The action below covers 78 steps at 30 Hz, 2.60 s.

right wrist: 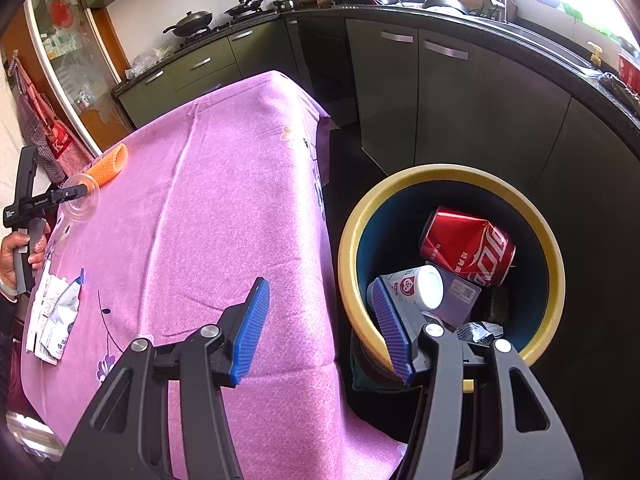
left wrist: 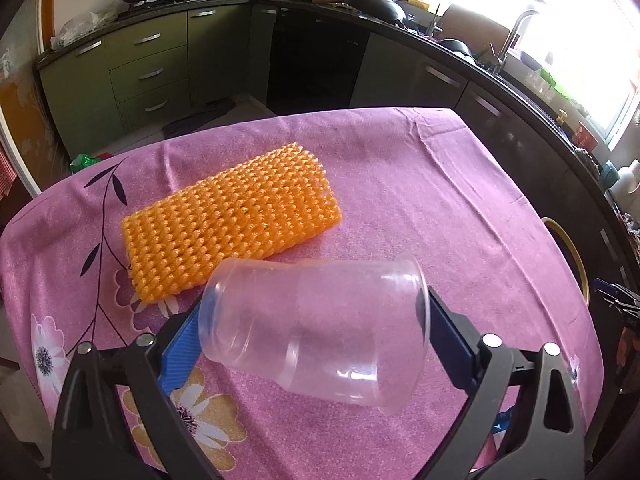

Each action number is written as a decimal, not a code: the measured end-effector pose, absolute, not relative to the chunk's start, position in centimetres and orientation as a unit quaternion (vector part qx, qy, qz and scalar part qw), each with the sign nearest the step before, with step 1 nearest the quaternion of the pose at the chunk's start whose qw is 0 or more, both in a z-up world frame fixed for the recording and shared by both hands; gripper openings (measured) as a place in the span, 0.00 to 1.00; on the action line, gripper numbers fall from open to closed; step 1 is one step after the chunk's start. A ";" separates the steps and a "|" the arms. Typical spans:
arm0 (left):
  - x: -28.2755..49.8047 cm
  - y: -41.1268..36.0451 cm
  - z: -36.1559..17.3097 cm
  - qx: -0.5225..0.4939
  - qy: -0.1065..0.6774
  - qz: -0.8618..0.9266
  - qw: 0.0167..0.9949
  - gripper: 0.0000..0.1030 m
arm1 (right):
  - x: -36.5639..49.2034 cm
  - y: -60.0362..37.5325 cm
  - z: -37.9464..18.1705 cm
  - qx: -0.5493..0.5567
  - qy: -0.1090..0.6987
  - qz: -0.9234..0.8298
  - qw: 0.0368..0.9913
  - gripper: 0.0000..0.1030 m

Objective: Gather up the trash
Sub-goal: 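Carry the clear plastic cup over the bin and open the left gripper, then grasp the blue-capped white tube with the right gripper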

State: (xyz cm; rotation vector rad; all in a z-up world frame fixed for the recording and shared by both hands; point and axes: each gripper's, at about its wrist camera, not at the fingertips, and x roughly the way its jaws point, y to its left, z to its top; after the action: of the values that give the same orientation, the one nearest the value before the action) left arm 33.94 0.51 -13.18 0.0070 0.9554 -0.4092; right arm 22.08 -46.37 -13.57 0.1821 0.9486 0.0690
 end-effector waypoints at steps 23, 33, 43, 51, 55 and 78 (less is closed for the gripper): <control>25.8 -13.7 -4.8 0.068 0.430 -0.312 0.844 0.76 | 17.5 -51.7 -11.5 0.118 0.415 -0.021 0.902 0.55; 23.3 -35.4 -5.4 0.149 0.434 -0.450 0.766 0.76 | 11.5 -57.6 -9.6 0.141 0.375 -0.090 0.912 0.58; 24.7 -48.6 -11.5 0.206 0.469 -0.436 0.740 0.78 | 6.5 -62.2 -10.3 0.186 0.368 -0.128 0.902 0.61; 24.1 -43.9 -7.3 0.148 0.460 -0.454 0.748 0.83 | 7.4 -61.7 -10.9 0.185 0.377 -0.114 0.900 0.63; 23.3 -36.7 -3.3 0.100 0.436 -0.450 0.773 0.85 | 8.9 -59.7 -10.9 0.171 0.385 -0.086 0.903 0.63; 13.5 1.5 -1.4 -0.058 0.390 -0.159 0.905 0.92 | 22.3 -25.7 -11.9 0.037 0.482 0.313 0.817 0.56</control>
State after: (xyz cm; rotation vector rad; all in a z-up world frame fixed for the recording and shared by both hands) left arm 13.53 1.46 -1.41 -0.1203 0.8057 -0.3275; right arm 22.27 -25.68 -11.90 0.0788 1.0270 0.6677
